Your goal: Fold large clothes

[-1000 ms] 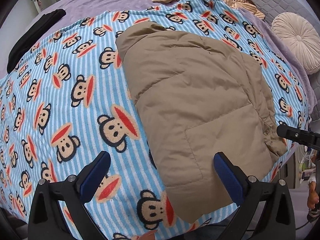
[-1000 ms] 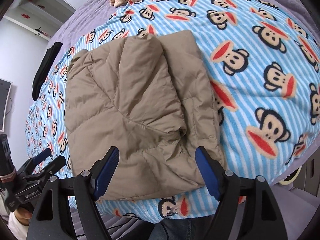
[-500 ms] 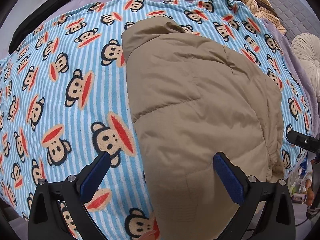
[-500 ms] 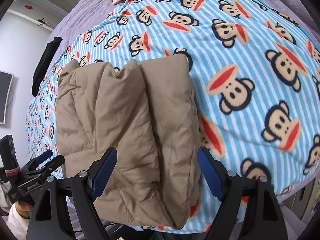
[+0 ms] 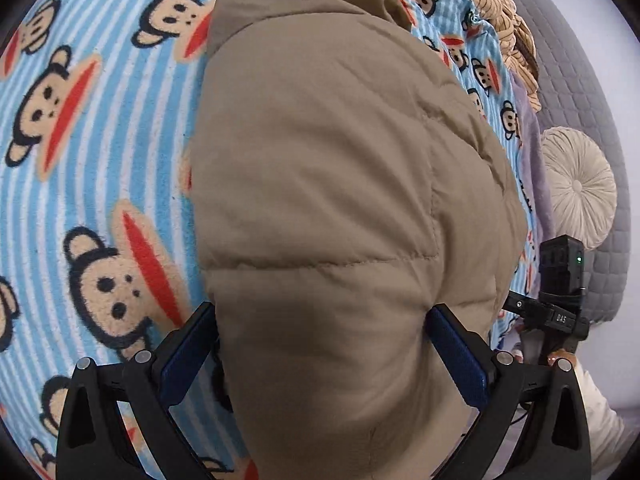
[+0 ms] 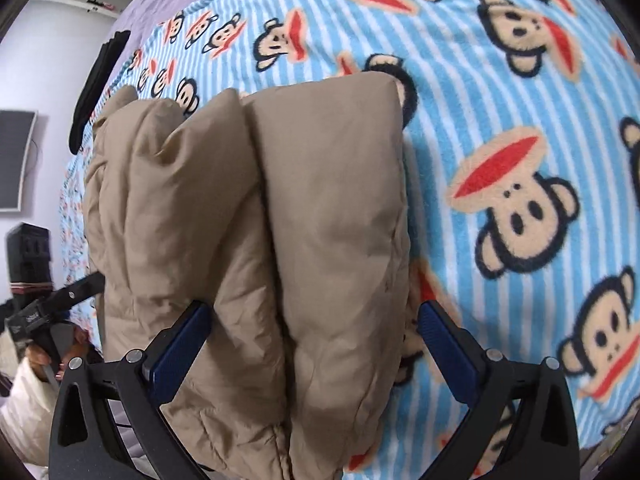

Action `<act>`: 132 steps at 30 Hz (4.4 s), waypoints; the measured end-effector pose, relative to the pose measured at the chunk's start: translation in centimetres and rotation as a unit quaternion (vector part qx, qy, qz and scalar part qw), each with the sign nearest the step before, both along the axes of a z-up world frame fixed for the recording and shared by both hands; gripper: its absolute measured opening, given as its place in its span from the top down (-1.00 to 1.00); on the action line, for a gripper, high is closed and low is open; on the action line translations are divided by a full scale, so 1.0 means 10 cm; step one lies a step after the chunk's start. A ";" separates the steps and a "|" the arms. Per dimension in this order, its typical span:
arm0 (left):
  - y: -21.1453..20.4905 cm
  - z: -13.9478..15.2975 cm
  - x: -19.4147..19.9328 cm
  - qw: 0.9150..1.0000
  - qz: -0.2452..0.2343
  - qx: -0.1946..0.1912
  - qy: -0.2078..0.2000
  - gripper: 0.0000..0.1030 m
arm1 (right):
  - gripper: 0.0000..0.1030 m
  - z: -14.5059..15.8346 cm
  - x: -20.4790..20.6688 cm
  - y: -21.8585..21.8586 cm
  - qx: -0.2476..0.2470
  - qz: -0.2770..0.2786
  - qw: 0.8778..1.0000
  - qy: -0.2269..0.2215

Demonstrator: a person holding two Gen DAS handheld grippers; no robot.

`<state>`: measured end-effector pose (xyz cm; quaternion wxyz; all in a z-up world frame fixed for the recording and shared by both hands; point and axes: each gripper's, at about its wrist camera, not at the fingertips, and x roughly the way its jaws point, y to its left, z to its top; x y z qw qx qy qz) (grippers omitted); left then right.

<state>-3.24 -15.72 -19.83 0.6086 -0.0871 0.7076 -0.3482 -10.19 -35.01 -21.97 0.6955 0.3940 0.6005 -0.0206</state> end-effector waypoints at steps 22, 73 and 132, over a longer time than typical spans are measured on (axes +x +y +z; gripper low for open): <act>-0.47 0.28 -0.18 0.998 0.015 0.003 -0.067 -0.41 | -0.40 -0.51 -0.02 -0.11 0.212 -0.081 0.972 -0.055; 1.94 0.55 2.18 0.951 0.114 0.149 -0.247 -0.73 | 0.30 1.17 2.19 2.07 -0.011 0.028 0.988 -0.154; 2.35 0.80 0.99 0.948 0.015 0.171 -0.267 -0.82 | 0.12 1.11 1.00 2.87 -0.090 -0.007 0.995 -0.028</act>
